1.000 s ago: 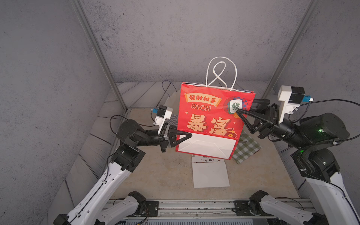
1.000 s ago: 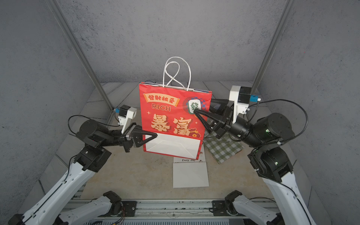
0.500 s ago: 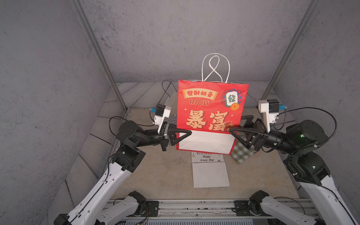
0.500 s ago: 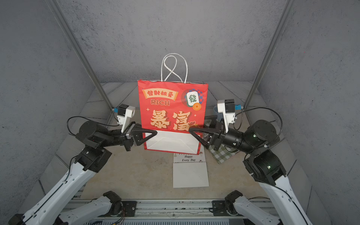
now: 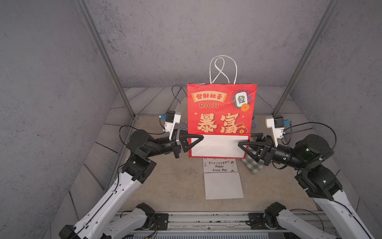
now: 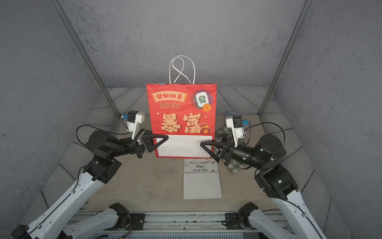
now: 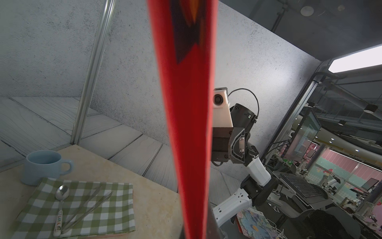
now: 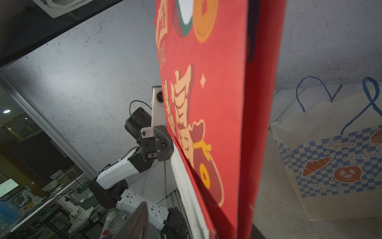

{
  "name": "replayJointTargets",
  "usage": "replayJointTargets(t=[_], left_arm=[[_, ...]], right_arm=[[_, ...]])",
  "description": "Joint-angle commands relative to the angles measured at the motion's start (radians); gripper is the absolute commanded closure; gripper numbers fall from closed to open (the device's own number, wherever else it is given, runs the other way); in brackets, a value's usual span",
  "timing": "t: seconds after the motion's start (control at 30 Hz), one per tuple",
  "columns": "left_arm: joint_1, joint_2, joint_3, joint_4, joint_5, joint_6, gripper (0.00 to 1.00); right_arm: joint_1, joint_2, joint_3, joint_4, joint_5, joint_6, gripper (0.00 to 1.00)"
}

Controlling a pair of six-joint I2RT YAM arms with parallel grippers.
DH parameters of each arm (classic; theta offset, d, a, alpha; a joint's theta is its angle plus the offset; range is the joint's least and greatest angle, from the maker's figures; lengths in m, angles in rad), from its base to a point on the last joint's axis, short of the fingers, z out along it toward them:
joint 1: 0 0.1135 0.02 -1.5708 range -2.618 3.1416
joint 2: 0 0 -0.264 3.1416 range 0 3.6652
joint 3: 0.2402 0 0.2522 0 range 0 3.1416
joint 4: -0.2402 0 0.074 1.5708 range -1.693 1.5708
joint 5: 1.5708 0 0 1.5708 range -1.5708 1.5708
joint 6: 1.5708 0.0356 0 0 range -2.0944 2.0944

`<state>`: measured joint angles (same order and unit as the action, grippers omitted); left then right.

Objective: Put away the paper bag
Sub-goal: Press the paper bag.

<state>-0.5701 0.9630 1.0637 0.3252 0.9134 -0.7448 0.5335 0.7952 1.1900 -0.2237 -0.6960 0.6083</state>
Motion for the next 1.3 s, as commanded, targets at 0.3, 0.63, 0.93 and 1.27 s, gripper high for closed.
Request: replayJointTargets(t=[0.3,0.63,0.93,1.27], left_arm=[[-0.007,-0.009,-0.034,0.029,-0.071,-0.047,1.00],[-0.007,-0.006,-0.040,0.007,-0.044,-0.054,1.00],[-0.007,0.000,-0.042,-0.039,-0.049,-0.047,0.94],[-0.007,-0.016,-0.054,-0.219,-0.165,0.112,0.01]], right_arm=[[-0.002,0.034,-0.023,0.115,0.059,0.067,0.66],[-0.001,0.036,-0.027,0.165,0.159,0.097,0.66],[-0.001,0.032,-0.045,0.182,0.158,0.119,0.95],[-0.001,-0.031,0.017,-0.206,0.310,0.007,1.00]])
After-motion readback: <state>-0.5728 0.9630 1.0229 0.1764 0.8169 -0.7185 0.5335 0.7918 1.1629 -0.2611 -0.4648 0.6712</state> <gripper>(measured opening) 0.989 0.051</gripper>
